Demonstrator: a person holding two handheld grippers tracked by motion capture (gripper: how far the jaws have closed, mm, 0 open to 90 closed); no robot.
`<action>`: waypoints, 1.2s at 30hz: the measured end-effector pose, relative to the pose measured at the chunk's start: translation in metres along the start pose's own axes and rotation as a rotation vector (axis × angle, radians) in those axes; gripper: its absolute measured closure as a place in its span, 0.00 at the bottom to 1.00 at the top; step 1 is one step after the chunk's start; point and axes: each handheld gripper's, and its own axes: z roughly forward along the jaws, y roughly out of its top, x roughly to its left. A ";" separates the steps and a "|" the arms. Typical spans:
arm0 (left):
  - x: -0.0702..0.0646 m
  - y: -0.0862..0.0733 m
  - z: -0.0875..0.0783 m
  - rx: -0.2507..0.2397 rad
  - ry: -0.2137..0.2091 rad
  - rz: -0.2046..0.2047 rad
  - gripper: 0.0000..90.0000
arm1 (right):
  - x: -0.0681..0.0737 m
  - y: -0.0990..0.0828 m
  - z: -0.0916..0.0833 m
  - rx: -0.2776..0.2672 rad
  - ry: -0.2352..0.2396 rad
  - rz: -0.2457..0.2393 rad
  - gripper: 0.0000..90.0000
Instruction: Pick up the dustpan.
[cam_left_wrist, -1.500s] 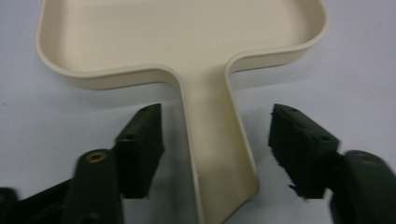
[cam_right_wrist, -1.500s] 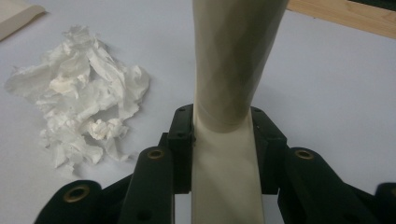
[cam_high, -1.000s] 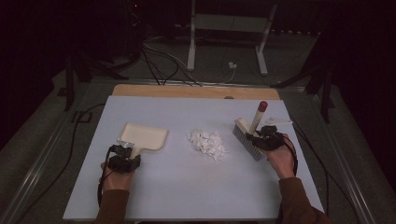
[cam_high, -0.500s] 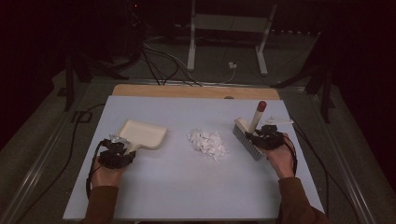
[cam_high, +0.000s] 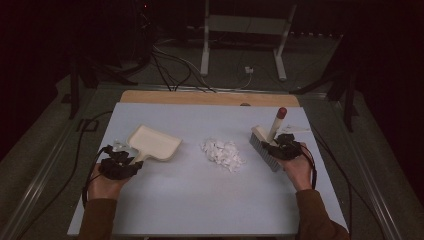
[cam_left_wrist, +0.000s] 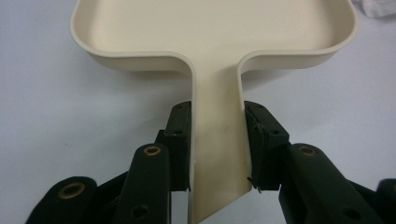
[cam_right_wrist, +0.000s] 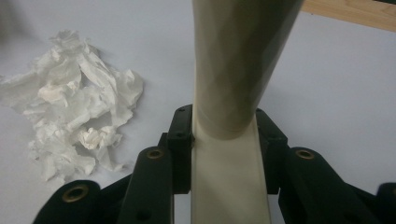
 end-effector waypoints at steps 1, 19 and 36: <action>0.001 0.000 -0.002 -0.002 -0.007 0.005 0.74 | 0.001 0.000 0.000 0.001 -0.003 -0.002 0.74; 0.007 0.010 -0.013 0.030 -0.110 0.166 0.74 | 0.003 0.000 0.000 0.006 -0.009 -0.012 0.74; 0.002 0.018 -0.010 0.070 -0.200 0.321 0.74 | 0.004 0.000 0.000 0.003 -0.006 -0.017 0.74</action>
